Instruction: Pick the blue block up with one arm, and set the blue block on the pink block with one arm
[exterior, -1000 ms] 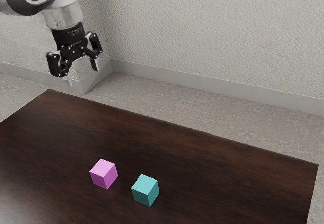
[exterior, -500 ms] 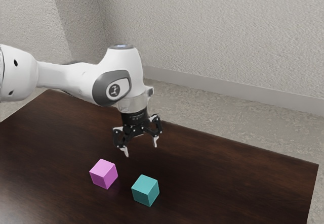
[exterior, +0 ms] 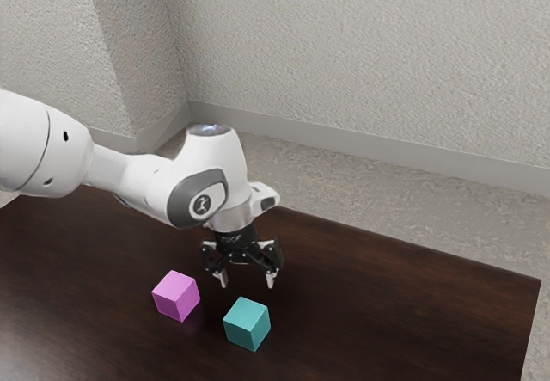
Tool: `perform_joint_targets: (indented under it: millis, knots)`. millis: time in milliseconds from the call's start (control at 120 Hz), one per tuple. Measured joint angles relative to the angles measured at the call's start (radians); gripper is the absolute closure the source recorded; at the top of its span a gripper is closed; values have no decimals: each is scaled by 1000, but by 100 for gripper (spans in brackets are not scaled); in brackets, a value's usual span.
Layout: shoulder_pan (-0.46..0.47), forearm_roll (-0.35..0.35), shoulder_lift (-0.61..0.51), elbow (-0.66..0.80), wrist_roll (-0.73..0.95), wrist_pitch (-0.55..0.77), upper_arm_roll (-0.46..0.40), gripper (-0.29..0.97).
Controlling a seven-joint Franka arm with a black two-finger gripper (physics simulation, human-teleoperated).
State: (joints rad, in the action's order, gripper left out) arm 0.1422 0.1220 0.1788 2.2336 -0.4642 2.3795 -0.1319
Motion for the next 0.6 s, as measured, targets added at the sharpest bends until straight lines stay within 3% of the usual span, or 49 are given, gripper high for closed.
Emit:
perform_joint_targets:
  millis: [258, 600]
  knots:
    - [28, 12, -37, 80, 205, 101, -1, 0]
    - [57, 54, -77, 145, 338, 139, -2, 0]
